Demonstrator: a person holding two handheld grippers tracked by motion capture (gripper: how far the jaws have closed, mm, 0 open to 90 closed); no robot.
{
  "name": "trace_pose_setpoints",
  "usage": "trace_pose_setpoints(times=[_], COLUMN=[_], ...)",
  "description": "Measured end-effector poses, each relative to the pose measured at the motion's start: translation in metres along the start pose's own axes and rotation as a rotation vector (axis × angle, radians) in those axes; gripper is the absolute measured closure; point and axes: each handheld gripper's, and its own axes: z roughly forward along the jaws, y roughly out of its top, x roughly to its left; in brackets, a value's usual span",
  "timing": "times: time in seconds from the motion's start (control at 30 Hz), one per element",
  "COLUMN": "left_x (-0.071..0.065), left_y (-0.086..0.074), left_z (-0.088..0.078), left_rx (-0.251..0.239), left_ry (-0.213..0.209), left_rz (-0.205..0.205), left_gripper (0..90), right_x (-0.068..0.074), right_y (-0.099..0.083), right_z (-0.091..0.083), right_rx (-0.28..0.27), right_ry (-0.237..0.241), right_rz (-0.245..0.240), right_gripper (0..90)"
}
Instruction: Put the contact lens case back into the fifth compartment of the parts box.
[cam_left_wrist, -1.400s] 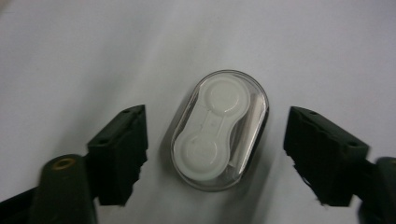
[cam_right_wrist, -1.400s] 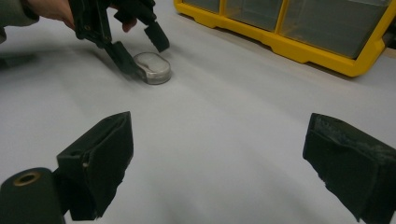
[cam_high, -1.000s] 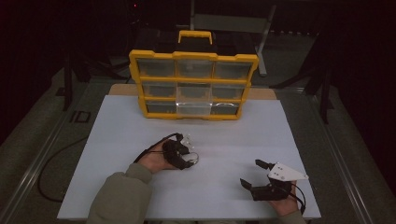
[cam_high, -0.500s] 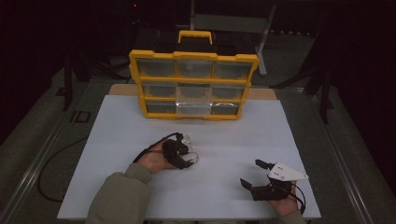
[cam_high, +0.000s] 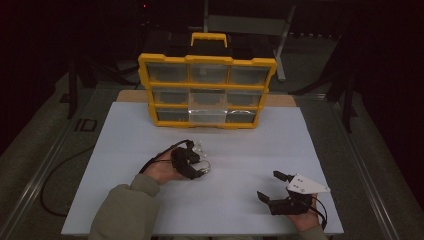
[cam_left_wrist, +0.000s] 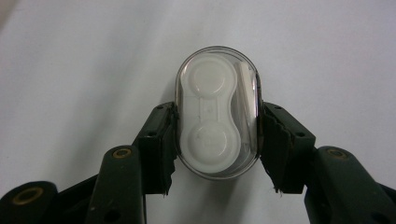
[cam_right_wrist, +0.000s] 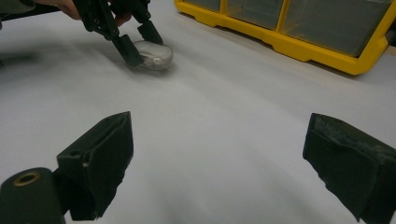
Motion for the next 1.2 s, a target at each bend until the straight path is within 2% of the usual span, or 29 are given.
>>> trace_pose_setpoints(times=[0.4,1.2], left_x=[-0.001,0.003], left_y=[0.003,0.009], left_z=[-0.010,-0.035], left_rx=[-0.002,-0.046], left_ry=[0.006,0.022], left_rz=[0.003,0.004], left_gripper=[49.3,49.4], right_x=[0.000,0.000], right_y=[0.000,0.000], right_z=[0.000,0.001], right_rx=[-0.002,-0.004], right_ry=[0.001,0.003], right_rz=[0.002,0.005], right_gripper=[8.8,8.8])
